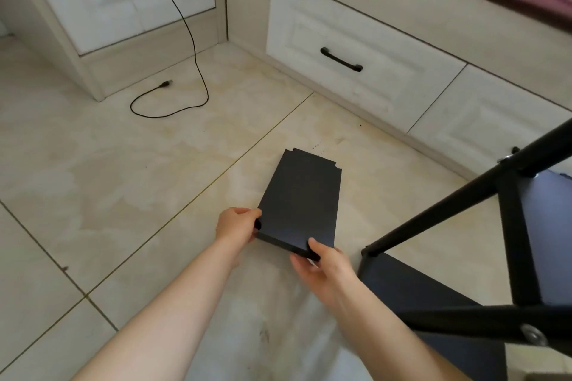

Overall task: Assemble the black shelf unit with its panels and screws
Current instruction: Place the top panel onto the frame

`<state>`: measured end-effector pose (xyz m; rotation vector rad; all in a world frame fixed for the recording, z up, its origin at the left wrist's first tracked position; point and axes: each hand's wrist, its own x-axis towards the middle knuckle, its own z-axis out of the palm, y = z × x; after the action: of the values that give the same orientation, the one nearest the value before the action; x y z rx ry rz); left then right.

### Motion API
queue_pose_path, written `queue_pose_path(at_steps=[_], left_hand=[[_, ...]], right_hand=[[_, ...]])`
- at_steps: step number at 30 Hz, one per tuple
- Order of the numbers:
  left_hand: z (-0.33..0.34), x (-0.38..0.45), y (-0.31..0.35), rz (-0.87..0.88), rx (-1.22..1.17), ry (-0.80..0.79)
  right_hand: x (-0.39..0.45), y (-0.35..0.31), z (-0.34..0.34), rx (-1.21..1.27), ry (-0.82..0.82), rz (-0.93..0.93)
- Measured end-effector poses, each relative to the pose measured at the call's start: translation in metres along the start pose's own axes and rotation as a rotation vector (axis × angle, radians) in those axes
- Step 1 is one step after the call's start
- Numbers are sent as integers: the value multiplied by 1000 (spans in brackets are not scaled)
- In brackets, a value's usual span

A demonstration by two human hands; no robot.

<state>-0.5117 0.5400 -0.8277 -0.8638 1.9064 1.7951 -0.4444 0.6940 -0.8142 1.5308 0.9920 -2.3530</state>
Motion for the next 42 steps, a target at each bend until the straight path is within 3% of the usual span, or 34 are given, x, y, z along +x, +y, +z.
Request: queue_pose_path(at_steps=[11, 24, 36, 42], left_hand=[[-39, -29, 48, -167, -177, -307], [-99, -186, 130, -14, -199, -340], [-119, -338, 177, 225, -198, -341], [-103, -384, 189, 247, -226, -354]], right_hand=[[-85, -13, 12, 43, -169, 53], [-272, -54, 9, -158, -395, -48], [-436, -98, -76, -190, -515, -180], [-479, -123, -125, -184, -523, -260]])
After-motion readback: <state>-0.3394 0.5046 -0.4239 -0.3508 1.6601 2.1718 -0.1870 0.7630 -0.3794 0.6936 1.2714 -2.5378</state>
